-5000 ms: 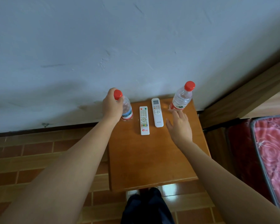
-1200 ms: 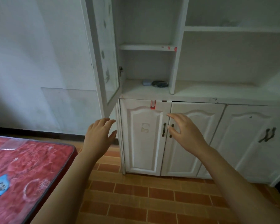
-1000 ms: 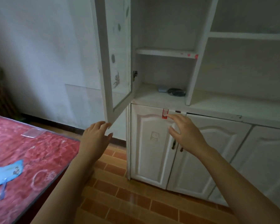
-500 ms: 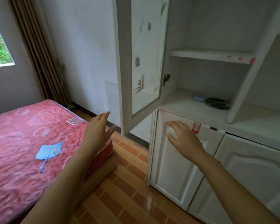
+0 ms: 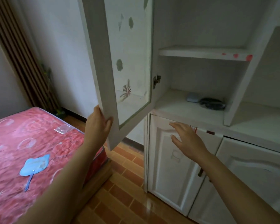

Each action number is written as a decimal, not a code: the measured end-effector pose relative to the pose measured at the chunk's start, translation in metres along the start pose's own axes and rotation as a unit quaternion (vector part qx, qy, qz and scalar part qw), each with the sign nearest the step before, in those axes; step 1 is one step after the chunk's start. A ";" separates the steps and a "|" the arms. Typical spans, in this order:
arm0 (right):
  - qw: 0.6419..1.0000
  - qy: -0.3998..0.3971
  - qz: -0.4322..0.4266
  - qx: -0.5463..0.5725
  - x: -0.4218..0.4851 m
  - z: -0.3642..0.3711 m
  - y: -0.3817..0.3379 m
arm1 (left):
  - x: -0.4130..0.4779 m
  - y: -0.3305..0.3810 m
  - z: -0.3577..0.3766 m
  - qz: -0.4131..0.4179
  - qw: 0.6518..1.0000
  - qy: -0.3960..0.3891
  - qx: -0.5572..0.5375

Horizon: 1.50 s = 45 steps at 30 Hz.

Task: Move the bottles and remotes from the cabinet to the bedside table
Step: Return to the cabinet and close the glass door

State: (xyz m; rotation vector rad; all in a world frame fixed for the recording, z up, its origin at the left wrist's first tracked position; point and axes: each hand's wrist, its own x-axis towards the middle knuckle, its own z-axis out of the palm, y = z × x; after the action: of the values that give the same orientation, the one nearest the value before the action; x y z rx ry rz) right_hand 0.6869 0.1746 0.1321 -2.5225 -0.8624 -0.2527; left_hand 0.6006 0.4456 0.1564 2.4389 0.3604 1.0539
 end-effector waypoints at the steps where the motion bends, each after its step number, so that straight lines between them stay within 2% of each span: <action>1: 1.000 -0.005 0.005 0.002 0.001 0.001 0.007 | -0.001 0.001 0.002 0.001 1.000 0.012 -0.003; 5: 1.000 -0.016 0.001 0.008 0.005 0.002 0.037 | -0.007 0.009 0.010 -0.001 0.998 0.052 -0.025; 10: 0.998 -0.037 -0.044 0.013 0.014 -0.009 0.080 | -0.020 0.034 0.020 -0.036 0.995 0.090 -0.016; 23: 0.985 -0.076 -0.150 0.037 0.008 -0.061 0.162 | -0.065 0.155 0.071 -0.090 0.984 0.140 0.058; 32: 0.982 -0.066 -0.162 0.068 -0.008 -0.074 0.192 | -0.076 0.203 0.100 -0.019 0.992 0.092 0.089; 35: 0.984 -0.069 -0.147 0.070 -0.011 -0.079 0.205 | -0.075 0.215 0.113 0.012 0.994 0.067 0.083; 45: 0.994 -0.060 -0.089 0.032 -0.010 -0.088 0.254 | -0.063 0.261 0.172 0.041 0.997 -0.011 0.062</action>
State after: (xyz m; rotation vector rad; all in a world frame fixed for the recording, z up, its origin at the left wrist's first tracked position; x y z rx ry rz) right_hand 0.8334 -0.0501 0.1136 -2.4237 -1.1270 -0.1293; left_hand 0.7006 0.1428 0.1454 2.5936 0.3313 1.0662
